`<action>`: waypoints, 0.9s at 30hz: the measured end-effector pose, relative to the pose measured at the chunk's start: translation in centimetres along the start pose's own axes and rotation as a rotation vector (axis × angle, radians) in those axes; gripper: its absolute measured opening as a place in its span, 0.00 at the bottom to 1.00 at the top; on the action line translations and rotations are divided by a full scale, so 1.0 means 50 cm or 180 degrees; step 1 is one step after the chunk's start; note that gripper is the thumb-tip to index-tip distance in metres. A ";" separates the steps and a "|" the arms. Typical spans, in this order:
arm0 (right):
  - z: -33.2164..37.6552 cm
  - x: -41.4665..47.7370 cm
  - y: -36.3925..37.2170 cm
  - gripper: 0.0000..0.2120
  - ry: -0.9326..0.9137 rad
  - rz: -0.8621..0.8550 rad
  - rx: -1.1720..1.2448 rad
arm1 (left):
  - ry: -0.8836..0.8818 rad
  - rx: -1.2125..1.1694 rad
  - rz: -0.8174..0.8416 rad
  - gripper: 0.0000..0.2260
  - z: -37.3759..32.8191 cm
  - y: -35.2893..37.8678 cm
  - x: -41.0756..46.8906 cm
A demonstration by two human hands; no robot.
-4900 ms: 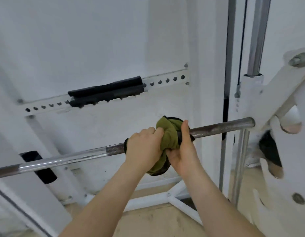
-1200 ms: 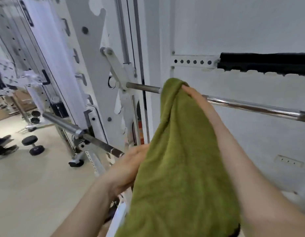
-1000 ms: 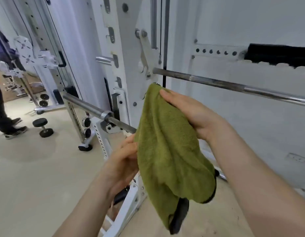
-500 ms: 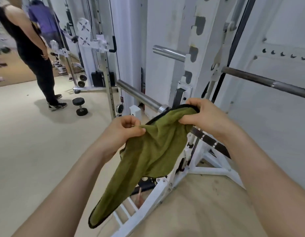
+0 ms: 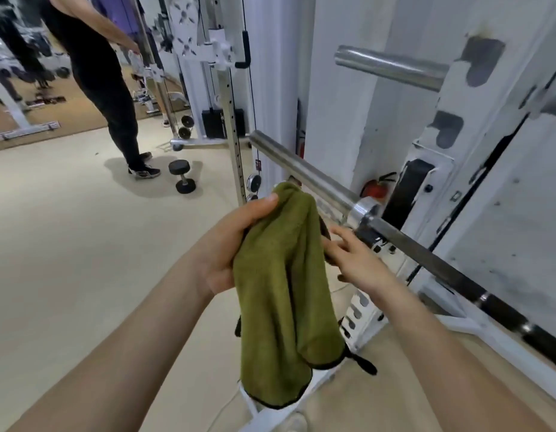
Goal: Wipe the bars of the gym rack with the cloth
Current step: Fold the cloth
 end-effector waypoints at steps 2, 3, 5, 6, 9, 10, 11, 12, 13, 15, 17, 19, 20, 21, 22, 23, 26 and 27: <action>-0.099 0.044 0.009 0.27 0.0590 -0.0252 0.0547 | 0.0097 -0.0194 -0.0122 0.15 -0.018 -0.051 0.026; -0.143 0.060 0.027 0.28 0.0874 -0.0221 0.1000 | 0.0151 -0.0250 -0.0160 0.15 -0.028 -0.074 0.037; -0.206 0.092 0.094 0.34 0.1340 0.0249 0.2032 | 0.0229 -0.0370 -0.0211 0.16 -0.045 -0.115 0.058; -0.218 0.107 0.135 0.38 0.1444 0.0595 0.2467 | 0.0247 -0.0446 -0.0265 0.16 -0.050 -0.136 0.068; -0.173 0.165 0.199 0.42 0.1126 0.1363 0.3083 | 0.0242 -0.0526 -0.0360 0.15 -0.072 -0.178 0.095; -0.146 0.190 0.203 0.39 0.0997 0.1445 0.3166 | 0.0257 -0.0538 -0.0397 0.16 -0.082 -0.189 0.104; -0.120 0.217 0.202 0.35 0.0895 0.1423 0.3182 | 0.0272 -0.0562 -0.0459 0.16 -0.094 -0.201 0.111; -0.095 0.244 0.195 0.32 0.0829 0.1314 0.3090 | 0.0293 -0.0577 -0.0535 0.16 -0.105 -0.214 0.117; -0.073 0.268 0.187 0.29 0.0811 0.1199 0.2943 | 0.0323 -0.0572 -0.0600 0.16 -0.118 -0.226 0.119; -0.037 0.313 0.179 0.27 0.0726 0.1091 0.2636 | 0.0387 -0.0526 -0.0677 0.16 -0.139 -0.254 0.123; -0.008 0.346 0.185 0.24 0.0635 0.1037 0.2366 | 0.0417 -0.0472 -0.0809 0.17 -0.157 -0.286 0.126; 0.011 0.377 0.194 0.17 0.0594 0.0836 0.1990 | 0.0456 -0.0394 -0.1020 0.18 -0.178 -0.325 0.133; 0.024 0.392 0.199 0.14 0.0542 0.0717 0.1732 | 0.0460 -0.0360 -0.1135 0.18 -0.189 -0.348 0.136; 0.041 0.409 0.201 0.15 0.0423 0.0648 0.1326 | 0.0455 -0.0332 -0.1266 0.18 -0.201 -0.370 0.138; 0.064 0.426 0.201 0.17 0.0266 0.0633 0.0732 | 0.0447 -0.0280 -0.1413 0.18 -0.213 -0.398 0.141; 0.091 0.442 0.201 0.19 0.0106 0.0629 0.0076 | 0.0421 -0.0229 -0.1521 0.18 -0.225 -0.428 0.145; 0.194 0.488 0.190 0.20 -0.0241 0.0663 -0.0850 | 0.0430 -0.0111 -0.1662 0.22 -0.269 -0.518 0.178; 0.232 0.510 0.183 0.19 -0.0281 0.0715 -0.0645 | 0.0470 -0.0144 -0.1635 0.23 -0.289 -0.551 0.197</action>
Point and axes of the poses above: each hand's wrist, its own x-axis towards the middle knuckle, its own y-axis out of the palm, z = x × y, the point moved 6 cm from there along x, towards the middle knuckle, and after that the axes turned 12 degrees about z, right-handed, at the moved point
